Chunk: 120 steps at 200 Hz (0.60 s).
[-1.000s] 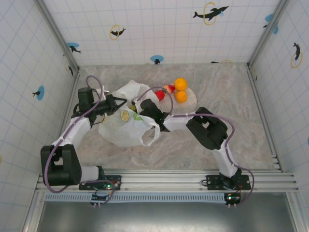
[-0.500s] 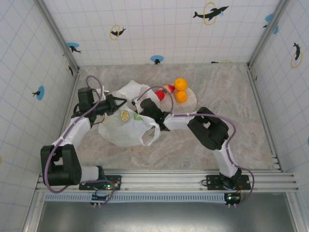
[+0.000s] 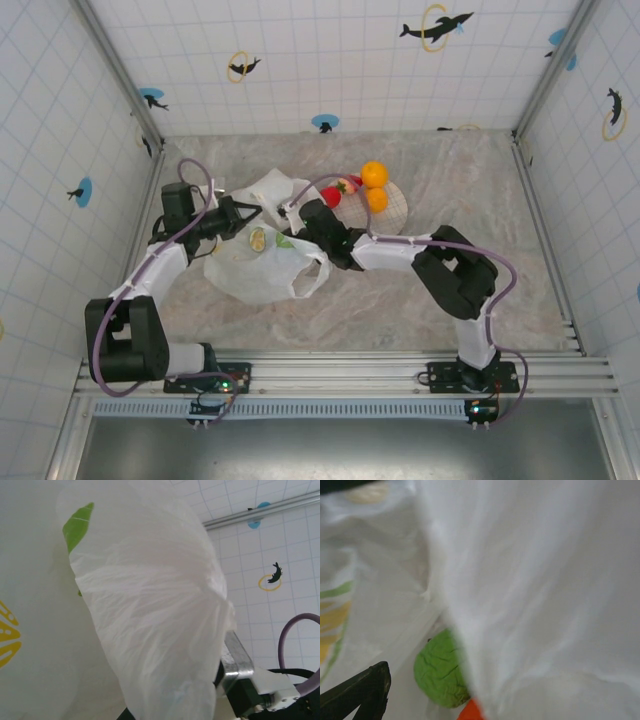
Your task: Place the fruits into the plastic bag
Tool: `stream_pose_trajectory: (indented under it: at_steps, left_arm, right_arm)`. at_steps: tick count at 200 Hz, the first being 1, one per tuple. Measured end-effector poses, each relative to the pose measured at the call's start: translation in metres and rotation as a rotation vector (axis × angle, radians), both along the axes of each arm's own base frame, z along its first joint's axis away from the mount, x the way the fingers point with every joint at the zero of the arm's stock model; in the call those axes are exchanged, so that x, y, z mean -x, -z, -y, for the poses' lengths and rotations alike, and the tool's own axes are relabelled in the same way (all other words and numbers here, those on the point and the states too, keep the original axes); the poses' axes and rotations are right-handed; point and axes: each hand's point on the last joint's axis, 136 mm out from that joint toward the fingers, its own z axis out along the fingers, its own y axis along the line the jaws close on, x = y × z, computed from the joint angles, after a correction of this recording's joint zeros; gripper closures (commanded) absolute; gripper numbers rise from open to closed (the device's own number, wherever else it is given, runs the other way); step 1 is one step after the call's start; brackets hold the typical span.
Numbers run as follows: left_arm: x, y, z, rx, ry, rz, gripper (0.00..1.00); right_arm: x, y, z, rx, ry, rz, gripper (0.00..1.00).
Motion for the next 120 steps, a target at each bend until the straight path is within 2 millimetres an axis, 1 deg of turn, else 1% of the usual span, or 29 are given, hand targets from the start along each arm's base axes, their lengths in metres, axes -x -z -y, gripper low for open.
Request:
stream_pose_trajectory:
  at_steps: [17,40,64,91,120]
  left_arm:
    - [-0.001,0.000,-0.002,0.000,-0.006,0.000,1.00]
    - [-0.001,0.000,-0.003,-0.001,-0.008,0.000,1.00]
    - [-0.001,0.003,-0.003,-0.001,-0.007,-0.008,1.00]
    - [-0.002,0.006,-0.004,-0.005,-0.009,-0.016,1.00]
    - [-0.003,0.010,-0.005,-0.009,-0.016,-0.029,1.00]
  right_arm:
    - [0.002,-0.011,0.003,-0.017,-0.022,0.007,0.00]
    - [0.005,-0.027,0.011,-0.037,-0.043,0.020,0.00]
    - [0.008,-0.035,0.023,-0.040,-0.054,0.026,0.00]
    - [0.009,-0.043,0.048,-0.040,-0.050,0.033,0.02]
    - [0.011,-0.064,0.083,-0.083,-0.037,0.052,0.02]
